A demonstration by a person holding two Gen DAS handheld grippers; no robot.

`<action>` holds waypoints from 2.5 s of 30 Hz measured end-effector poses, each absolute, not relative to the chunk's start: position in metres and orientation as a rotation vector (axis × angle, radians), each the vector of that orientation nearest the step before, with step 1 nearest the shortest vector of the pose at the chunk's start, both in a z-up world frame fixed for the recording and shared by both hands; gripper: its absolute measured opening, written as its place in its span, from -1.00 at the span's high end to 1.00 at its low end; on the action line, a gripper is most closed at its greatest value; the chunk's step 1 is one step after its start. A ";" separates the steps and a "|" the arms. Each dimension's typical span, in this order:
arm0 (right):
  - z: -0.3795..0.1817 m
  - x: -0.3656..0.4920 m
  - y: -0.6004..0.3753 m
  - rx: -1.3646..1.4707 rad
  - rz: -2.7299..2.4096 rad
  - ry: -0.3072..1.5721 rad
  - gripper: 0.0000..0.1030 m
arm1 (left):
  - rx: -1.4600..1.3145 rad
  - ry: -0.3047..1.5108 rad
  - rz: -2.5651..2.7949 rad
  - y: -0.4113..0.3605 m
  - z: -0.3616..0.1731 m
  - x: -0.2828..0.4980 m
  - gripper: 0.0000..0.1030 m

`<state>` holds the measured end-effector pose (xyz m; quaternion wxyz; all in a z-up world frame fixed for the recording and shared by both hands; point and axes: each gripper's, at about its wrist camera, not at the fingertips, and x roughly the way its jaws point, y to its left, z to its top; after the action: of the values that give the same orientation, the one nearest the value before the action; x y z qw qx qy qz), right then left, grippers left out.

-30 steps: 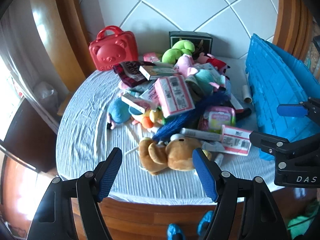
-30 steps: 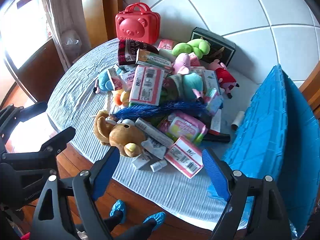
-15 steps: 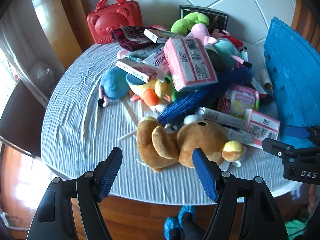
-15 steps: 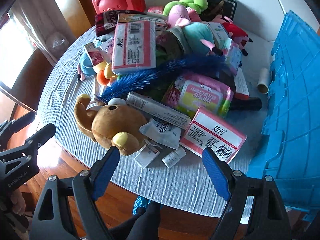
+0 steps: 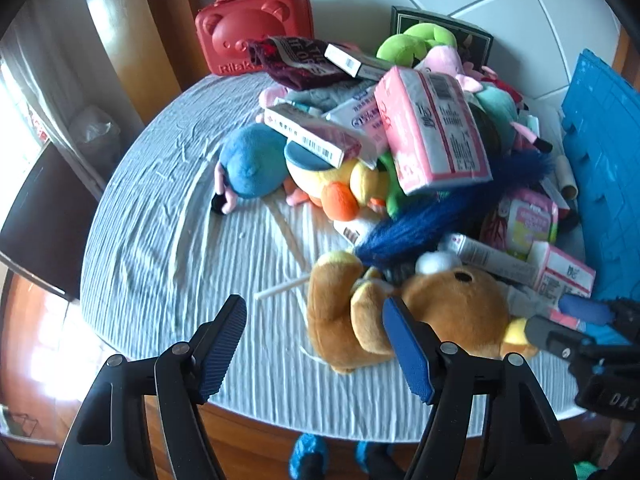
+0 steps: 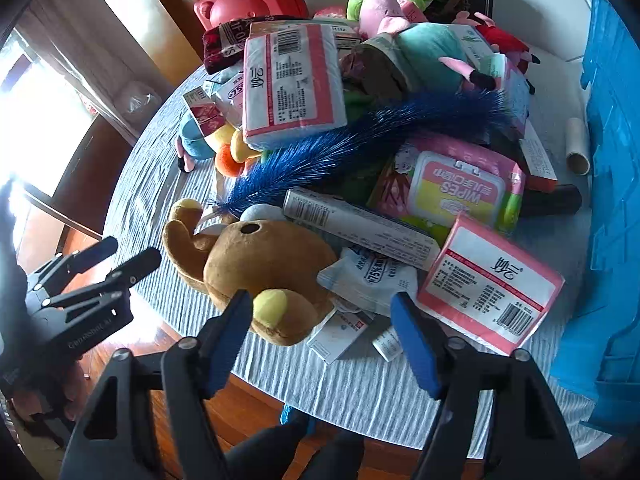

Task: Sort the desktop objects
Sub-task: 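Grasp the brown teddy bear with the right tool while the left tool grasps the tan plush, then lift the brown teddy bear with the right tool and hold it above the table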

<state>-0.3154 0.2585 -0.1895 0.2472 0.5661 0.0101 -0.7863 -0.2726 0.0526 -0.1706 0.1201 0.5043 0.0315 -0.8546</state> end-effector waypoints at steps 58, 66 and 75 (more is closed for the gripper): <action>-0.243 -0.247 0.234 1.642 -2.296 -0.179 -0.85 | 1.717 -0.027 -2.621 0.066 -0.245 -0.211 -0.44; -0.272 -0.254 0.234 1.723 -2.225 -0.296 -1.00 | 1.690 -0.165 -2.682 0.075 -0.238 -0.218 -0.46; -0.264 -0.260 0.233 1.711 -2.269 -0.271 -0.96 | 1.672 -0.130 -2.756 0.066 -0.247 -0.229 -0.47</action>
<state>-0.2603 0.2330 -0.2643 0.1428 0.5933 -0.0938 -0.7867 -0.2291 0.0660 -0.2470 -0.0425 0.5178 -0.0404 -0.8535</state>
